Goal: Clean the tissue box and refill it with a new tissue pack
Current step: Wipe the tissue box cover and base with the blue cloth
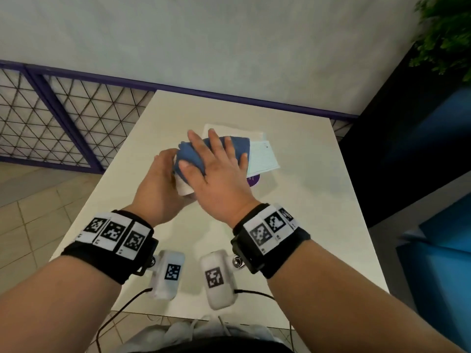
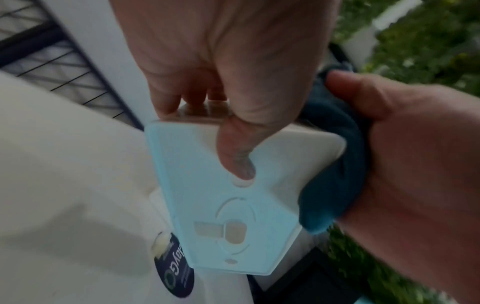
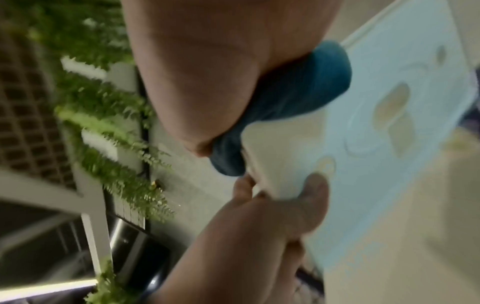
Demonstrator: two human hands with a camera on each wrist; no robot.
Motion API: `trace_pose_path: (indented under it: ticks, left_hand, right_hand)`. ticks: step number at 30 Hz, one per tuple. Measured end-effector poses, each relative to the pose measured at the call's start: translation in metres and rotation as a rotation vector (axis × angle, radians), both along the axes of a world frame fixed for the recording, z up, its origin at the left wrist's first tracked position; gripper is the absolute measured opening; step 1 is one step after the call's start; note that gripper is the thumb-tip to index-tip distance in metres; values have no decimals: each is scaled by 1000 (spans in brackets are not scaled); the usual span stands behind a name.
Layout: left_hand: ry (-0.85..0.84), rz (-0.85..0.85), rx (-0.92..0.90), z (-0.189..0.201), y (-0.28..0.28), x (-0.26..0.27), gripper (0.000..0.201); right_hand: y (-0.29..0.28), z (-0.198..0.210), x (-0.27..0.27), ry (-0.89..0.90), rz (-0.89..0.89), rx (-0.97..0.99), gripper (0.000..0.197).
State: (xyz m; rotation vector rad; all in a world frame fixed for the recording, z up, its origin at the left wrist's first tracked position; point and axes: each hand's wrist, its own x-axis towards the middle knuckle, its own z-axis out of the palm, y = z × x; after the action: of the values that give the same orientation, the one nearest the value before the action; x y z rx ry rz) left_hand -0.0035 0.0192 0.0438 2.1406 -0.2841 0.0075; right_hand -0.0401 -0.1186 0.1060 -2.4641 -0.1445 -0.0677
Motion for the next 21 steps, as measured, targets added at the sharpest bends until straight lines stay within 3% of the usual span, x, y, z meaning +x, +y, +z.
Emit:
trace_pose_path:
  ticks: [3, 9, 12, 17, 21]
  left_hand:
    - [66, -10, -137, 0, 5, -7, 72]
    - [70, -28, -104, 4, 17, -16, 74]
    - [103, -21, -104, 1, 10, -13, 72]
    - [121, -10, -137, -8, 0, -13, 71]
    - [160, -3, -117, -10, 6, -18, 71]
  right_hand:
    - [-31, -11, 10, 38, -47, 38, 50]
    - [-89, -39, 34, 299, -367, 116, 58]
    - [-55, -26, 20, 300, -271, 132, 63]
    - [-10, -15, -3, 103, -7, 5, 56]
    - [-67, -41, 16, 274, -194, 32, 58]
